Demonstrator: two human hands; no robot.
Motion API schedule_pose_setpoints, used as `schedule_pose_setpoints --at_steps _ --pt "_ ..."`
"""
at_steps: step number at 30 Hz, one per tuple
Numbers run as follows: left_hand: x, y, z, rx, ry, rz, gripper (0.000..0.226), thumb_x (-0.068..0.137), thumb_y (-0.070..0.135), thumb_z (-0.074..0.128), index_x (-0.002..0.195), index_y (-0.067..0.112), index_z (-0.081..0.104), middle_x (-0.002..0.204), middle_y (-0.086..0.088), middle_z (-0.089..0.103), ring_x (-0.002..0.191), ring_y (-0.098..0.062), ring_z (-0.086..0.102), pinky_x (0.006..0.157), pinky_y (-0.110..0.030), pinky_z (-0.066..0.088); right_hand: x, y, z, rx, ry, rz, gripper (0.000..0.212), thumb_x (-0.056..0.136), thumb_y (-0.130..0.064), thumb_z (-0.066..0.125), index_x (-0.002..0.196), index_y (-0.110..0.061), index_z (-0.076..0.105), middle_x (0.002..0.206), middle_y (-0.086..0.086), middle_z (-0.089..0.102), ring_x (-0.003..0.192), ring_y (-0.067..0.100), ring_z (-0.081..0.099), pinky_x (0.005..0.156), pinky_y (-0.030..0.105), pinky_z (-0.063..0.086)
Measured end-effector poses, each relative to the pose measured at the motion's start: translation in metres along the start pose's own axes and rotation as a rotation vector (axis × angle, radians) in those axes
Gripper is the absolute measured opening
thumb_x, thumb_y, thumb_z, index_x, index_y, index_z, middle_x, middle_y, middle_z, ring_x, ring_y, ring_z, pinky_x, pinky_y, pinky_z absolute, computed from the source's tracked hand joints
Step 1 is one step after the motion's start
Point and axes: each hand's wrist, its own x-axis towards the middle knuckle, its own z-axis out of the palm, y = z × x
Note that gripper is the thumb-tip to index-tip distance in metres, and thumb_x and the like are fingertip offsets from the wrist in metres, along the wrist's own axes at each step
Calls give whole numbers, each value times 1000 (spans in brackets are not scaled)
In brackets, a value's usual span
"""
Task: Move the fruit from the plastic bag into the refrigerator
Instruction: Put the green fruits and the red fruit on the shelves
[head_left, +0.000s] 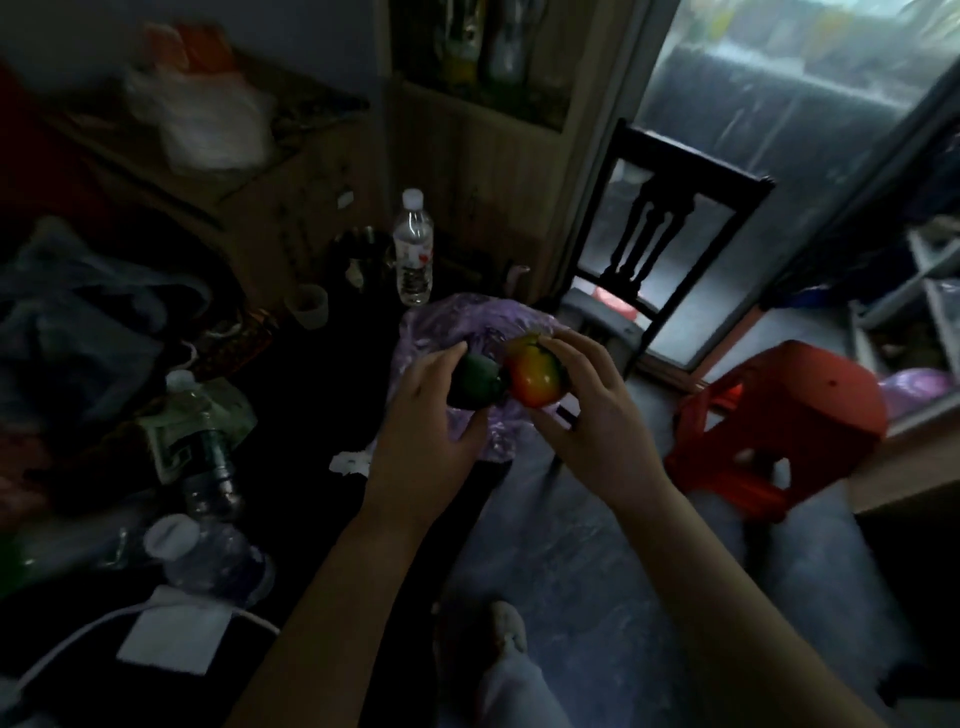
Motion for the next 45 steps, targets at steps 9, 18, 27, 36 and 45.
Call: schedule_pose_setpoints --at_steps 9,18,27,36,45 --pt "-55 61 -48 -150 -123 218 62 81 25 71 137 23 44 128 12 38 123 -6 39 101 -29 43 -90 -106 -57 -221 188 116 68 78 -25 76 138 -18 44 144 1 39 132 7 34 100 2 26" --pt "-97 142 -22 -316 -303 443 61 79 29 71 134 24 46 134 14 38 127 -6 40 96 -39 49 -180 -154 -143 -447 324 349 75 78 -33 74 142 -34 34 148 -14 27 124 -9 17 86 1 21" --pt "-149 240 26 -331 -434 636 68 74 25 78 135 21 47 137 5 43 126 -12 43 97 -16 38 -278 -171 -223 -541 468 477 77 73 -36 74 139 -32 36 149 -9 29 131 14 39 100 34 45" --pt "-284 345 89 -441 -692 849 66 77 38 70 134 19 45 129 11 42 120 -13 48 99 -28 45 -446 -205 -292 -662 688 684 67 78 -26 77 136 -25 44 144 -7 37 131 12 41 103 23 40" --pt "-453 444 120 -594 -969 872 59 78 27 74 132 24 48 133 12 42 125 -2 39 102 -18 33 -620 -271 -354 -770 852 823 64 75 -22 78 132 -24 48 139 -6 43 126 13 47 101 24 40"
